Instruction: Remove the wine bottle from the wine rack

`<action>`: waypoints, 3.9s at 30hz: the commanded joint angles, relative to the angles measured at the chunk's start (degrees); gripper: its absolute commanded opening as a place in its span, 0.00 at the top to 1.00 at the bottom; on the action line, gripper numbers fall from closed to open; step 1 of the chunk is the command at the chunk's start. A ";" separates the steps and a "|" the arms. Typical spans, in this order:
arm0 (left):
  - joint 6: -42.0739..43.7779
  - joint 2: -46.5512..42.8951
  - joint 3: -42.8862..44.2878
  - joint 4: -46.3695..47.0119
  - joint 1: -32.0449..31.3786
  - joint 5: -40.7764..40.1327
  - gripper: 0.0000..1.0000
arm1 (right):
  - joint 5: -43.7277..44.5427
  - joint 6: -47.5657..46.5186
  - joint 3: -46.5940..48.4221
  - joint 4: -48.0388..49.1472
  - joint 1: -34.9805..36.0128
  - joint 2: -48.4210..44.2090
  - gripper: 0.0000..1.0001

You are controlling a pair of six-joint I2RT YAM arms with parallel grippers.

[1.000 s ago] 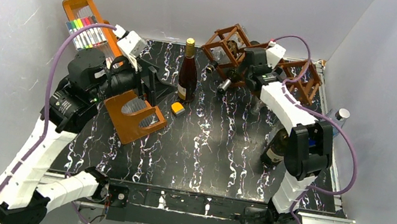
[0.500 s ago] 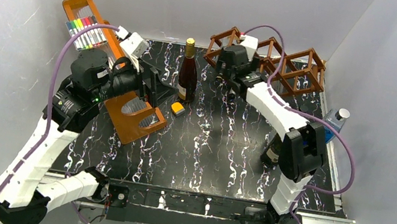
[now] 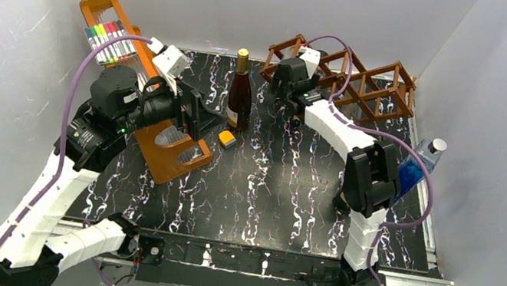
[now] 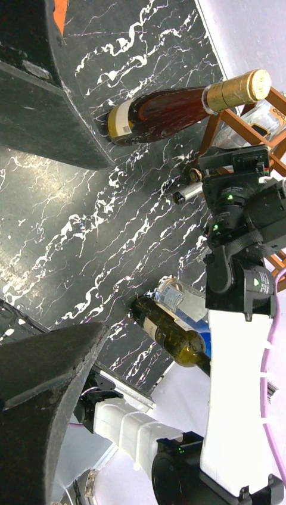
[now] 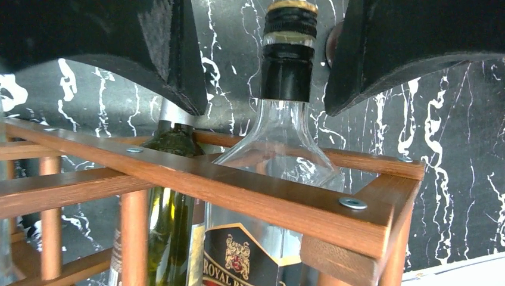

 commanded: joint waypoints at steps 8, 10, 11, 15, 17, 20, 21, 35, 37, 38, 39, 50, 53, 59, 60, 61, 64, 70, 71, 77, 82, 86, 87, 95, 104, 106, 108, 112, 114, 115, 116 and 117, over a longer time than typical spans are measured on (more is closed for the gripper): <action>-0.03 -1.30 0.53 -1.18 0.08 0.60 0.02 | 1.88 6.88 6.29 4.74 0.18 4.52 0.37; 0.06 -1.30 0.52 -1.33 0.09 0.56 0.02 | 2.75 7.93 6.53 4.64 0.16 4.96 0.37; 0.05 -1.29 0.45 -1.41 0.10 0.57 0.02 | 3.02 8.37 6.76 4.44 0.21 5.15 0.38; 0.08 -1.47 0.26 -1.75 0.11 0.55 0.02 | 3.58 10.06 7.60 3.62 0.10 6.15 0.42; 0.06 -1.52 0.19 -1.83 0.09 0.55 0.02 | 3.67 10.68 7.38 3.97 0.15 6.13 0.49; 0.06 -1.70 0.32 -2.06 0.09 0.55 0.02 | 3.30 11.12 7.03 4.40 0.15 5.64 0.61; 0.06 -1.74 0.25 -2.09 0.09 0.51 0.02 | 3.13 11.23 7.01 4.38 0.21 5.46 0.65; -0.27 -1.43 -0.02 -2.07 0.09 0.73 0.02 | 7.39 14.39 2.27 4.36 3.79 0.12 0.88; -0.23 -1.55 -0.12 -2.06 0.09 0.73 0.02 | 7.43 14.43 1.33 4.76 3.82 -0.71 0.91; -0.21 -1.50 -0.15 -2.11 0.09 0.73 0.02 | 7.46 14.28 0.91 4.92 3.89 -1.15 0.92; -0.20 -1.49 -0.21 -2.09 0.09 0.80 0.02 | 7.53 14.28 0.57 4.94 3.87 -1.57 0.92; -0.47 -1.13 -1.34 -1.63 0.09 1.21 0.02 | 0.72 4.58 -13.31 19.04 3.34 -9.56 1.00; -0.38 -1.26 -1.78 -1.62 0.07 1.17 0.02 | -1.75 1.11 -20.09 26.08 3.10 -12.21 1.00; -0.33 -1.25 -2.31 -1.67 0.09 1.21 0.02 | -8.20 -3.46 -29.15 35.24 2.29 -16.37 1.00; -0.30 -1.24 -2.36 -1.70 0.09 1.20 0.02 | -8.72 -3.83 -30.79 36.26 2.34 -17.12 1.00; -0.29 -1.20 -2.47 -1.68 0.11 1.22 0.02 | -9.00 -4.15 -31.96 37.33 2.32 -17.87 1.00; -0.33 -1.22 -2.74 -1.46 0.09 1.25 0.02 | -9.47 -3.99 -34.66 38.97 2.38 -19.81 1.00; -0.98 -0.61 -3.63 -0.08 0.09 1.89 0.02 | -10.50 -5.06 -41.71 46.00 2.94 -23.67 1.00; -1.08 -0.54 -3.72 0.17 0.09 2.07 0.02 | -10.47 -5.57 -42.32 46.03 2.92 -24.15 1.00; -1.08 -0.14 -4.56 0.92 0.09 2.38 0.02 | -12.97 -7.86 -46.95 45.96 2.93 -29.35 1.00; -0.61 0.38 -4.78 1.50 0.09 2.48 0.02 | -12.96 -9.46 -51.31 44.86 2.95 -33.69 1.00; -0.06 0.84 -4.56 1.71 0.05 2.54 0.02 | -13.96 -9.62 -53.13 41.96 2.88 -37.74 1.00; 0.08 0.89 -4.48 1.79 0.08 2.59 0.02 | -14.06 -9.51 -53.41 40.90 2.92 -38.88 1.00; 0.43 2.06 -4.39 2.50 0.09 3.86 0.02 | -16.32 -7.50 -50.95 27.38 2.78 -45.28 1.00; -0.47 3.25 -4.21 3.25 0.17 4.70 0.03 | -20.64 -5.64 -44.49 9.98 2.76 -48.90 1.00; -0.47 3.68 -4.29 3.52 0.13 4.89 0.03 | -20.99 -5.44 -42.86 5.84 2.78 -49.61 1.00; -0.55 4.10 -4.24 3.69 0.09 5.17 0.03 | -21.52 -5.27 -40.51 0.87 2.70 -49.83 1.00; -0.85 4.93 -3.95 4.29 0.13 5.80 0.04 | -22.55 -4.49 -36.58 -7.32 2.77 -50.95 1.00; -0.90 5.27 -3.93 4.73 0.13 6.04 0.04 | -22.92 -4.43 -34.06 -11.48 2.78 -50.56 1.00; -0.97 5.40 -3.90 4.90 0.07 6.13 0.04 | -23.32 -4.39 -32.85 -13.34 2.78 -50.21 1.00; -0.99 5.64 -3.91 5.03 0.11 6.21 0.03 | -23.72 -4.24 -31.98 -14.97 2.71 -49.96 1.00; -0.99 5.83 -3.81 5.10 0.08 6.38 0.04 | -24.21 -4.14 -31.13 -16.48 2.77 -49.91 1.00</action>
